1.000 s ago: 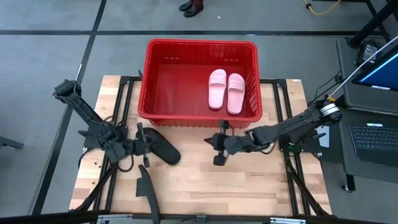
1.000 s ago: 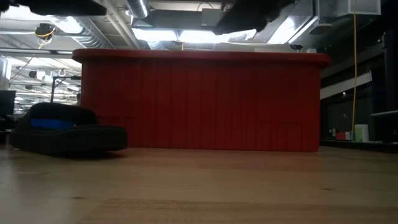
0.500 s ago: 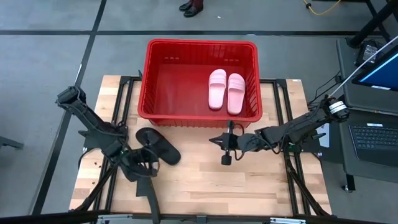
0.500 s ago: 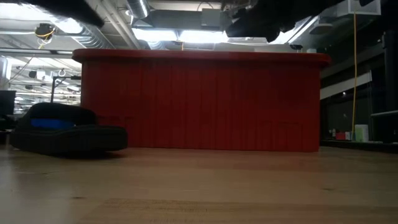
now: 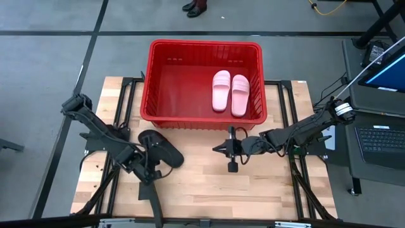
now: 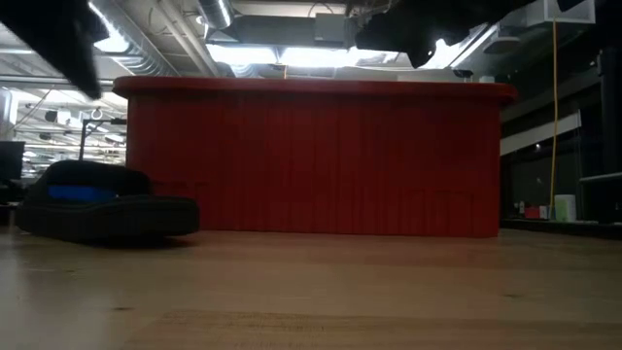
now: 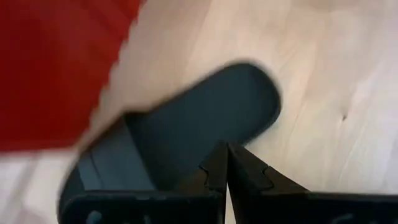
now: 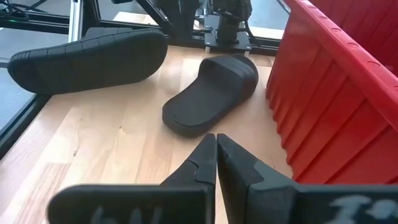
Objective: Pick and place slides into bin
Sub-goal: Put the top black slide into the red container
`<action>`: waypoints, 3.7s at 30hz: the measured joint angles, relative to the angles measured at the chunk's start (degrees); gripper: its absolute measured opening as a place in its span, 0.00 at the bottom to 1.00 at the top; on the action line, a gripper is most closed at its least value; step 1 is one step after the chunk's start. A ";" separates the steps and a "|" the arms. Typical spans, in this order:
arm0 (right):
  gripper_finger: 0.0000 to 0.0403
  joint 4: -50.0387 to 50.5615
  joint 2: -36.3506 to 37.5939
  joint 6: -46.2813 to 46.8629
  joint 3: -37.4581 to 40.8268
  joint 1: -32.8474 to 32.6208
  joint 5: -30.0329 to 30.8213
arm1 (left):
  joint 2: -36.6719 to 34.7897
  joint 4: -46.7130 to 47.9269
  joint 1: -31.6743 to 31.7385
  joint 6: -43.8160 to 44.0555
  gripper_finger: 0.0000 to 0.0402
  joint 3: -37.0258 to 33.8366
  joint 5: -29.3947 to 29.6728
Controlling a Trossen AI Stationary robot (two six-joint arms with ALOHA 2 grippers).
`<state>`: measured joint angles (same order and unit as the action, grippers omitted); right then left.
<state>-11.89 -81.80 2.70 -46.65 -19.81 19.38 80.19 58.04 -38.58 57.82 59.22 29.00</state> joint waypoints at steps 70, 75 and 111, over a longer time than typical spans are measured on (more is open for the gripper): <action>0.04 1.21 -0.11 -0.37 -0.02 0.20 0.00 | 11.91 11.06 10.48 14.12 0.35 3.57 -8.75; 0.04 1.29 -0.11 -0.37 -0.04 0.20 0.00 | 11.89 12.76 10.40 12.92 0.35 5.40 -6.12; 0.04 1.52 -0.11 -0.17 -0.04 0.20 0.00 | 23.69 22.95 10.73 18.51 0.35 4.79 -5.56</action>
<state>-10.37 -81.91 2.52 -46.70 -19.62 19.38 103.88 80.99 -27.86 76.34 64.01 23.44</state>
